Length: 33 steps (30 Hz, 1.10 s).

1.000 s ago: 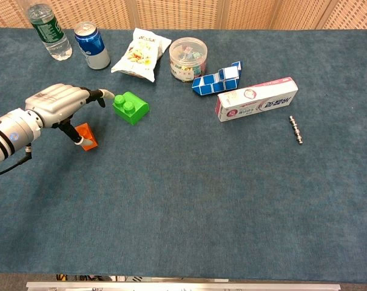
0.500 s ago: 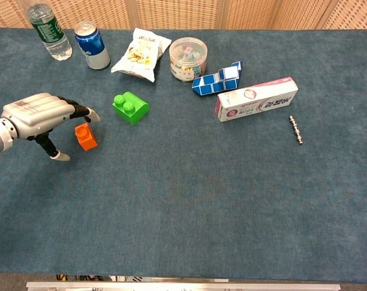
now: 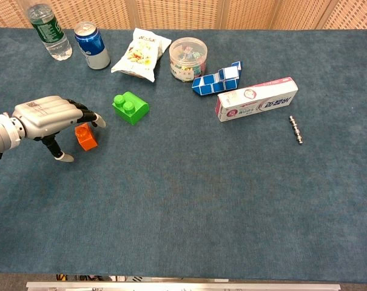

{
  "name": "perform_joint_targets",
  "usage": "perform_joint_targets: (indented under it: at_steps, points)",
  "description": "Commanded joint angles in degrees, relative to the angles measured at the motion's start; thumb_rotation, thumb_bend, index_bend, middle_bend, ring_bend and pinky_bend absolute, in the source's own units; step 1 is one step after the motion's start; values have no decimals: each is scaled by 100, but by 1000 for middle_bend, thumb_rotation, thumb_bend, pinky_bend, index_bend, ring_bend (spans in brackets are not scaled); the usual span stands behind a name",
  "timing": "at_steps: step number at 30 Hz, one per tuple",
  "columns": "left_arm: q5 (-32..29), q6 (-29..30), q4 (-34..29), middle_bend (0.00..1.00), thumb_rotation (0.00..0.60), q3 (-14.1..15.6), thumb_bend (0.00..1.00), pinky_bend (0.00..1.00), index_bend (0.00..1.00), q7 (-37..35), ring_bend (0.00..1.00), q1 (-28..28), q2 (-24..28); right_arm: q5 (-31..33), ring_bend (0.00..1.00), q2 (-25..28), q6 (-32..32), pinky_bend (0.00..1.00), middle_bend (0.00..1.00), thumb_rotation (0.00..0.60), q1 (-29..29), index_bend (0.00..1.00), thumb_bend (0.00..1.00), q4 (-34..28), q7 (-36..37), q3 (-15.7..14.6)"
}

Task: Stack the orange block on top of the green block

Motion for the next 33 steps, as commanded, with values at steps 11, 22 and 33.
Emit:
perform_joint_targets:
  at_steps: [11,22,33]
  points:
    - [-135,-24,-186,298,600,109,128,189,248,150,184,56,237,-13,499,-21,-30,603,555,600,17,586,420,6,4,-7]
    - [-280,259,-55,329,600,-17,128,189,321,209,198,165,21,-25,499,-37,-56,603,555,600,40,586,421,4,-5,-10]
    - [-388,427,293,385,600,-119,132,192,380,230,235,238,-362,3,499,-13,-38,603,555,600,13,585,420,8,0,-12]
